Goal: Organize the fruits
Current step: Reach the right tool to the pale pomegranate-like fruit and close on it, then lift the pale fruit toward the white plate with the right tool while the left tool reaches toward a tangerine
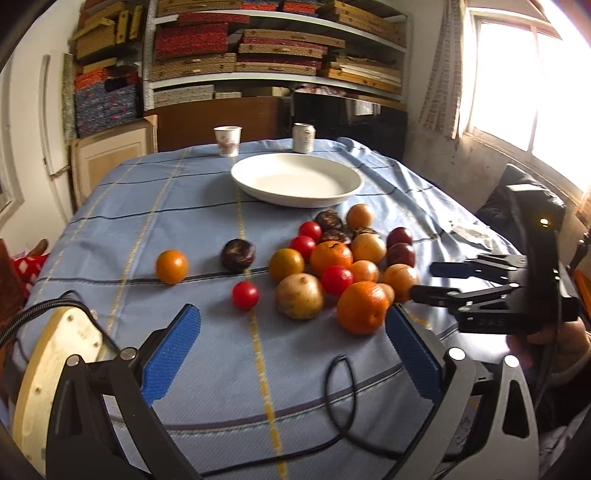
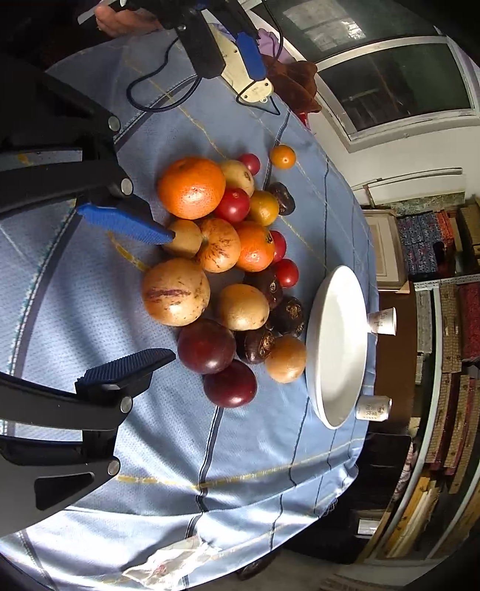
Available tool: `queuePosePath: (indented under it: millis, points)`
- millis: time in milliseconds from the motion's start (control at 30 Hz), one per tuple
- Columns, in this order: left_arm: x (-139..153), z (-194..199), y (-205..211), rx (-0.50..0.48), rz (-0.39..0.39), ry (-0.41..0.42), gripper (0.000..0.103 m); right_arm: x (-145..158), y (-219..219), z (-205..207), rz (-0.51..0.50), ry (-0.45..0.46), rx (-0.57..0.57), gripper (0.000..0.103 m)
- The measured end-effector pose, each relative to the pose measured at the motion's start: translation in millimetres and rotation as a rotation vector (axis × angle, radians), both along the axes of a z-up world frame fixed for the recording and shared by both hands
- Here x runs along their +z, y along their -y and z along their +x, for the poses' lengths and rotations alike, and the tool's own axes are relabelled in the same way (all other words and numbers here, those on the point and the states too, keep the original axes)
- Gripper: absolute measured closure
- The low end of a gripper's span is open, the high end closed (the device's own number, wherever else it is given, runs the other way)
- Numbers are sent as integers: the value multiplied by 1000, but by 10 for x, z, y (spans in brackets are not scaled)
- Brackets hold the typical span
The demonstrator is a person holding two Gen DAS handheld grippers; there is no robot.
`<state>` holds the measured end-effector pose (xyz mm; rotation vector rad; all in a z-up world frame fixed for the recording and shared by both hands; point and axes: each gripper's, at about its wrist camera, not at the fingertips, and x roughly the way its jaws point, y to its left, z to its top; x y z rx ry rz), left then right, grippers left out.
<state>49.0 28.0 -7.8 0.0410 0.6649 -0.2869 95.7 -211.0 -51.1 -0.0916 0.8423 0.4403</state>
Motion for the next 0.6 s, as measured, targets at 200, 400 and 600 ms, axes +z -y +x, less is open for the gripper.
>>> queuePosePath:
  millis: [200, 400, 600]
  points:
    - [2, 114, 129, -38, 6, 0, 5, -97, -35, 161, 8, -64, 29, 53]
    - [19, 179, 141, -43, -1, -11, 5, -146, 6, 252, 53, -100, 47, 60]
    - [-33, 240, 340, -102, -23, -48, 20, -58, 148, 149, 101, -82, 37, 61]
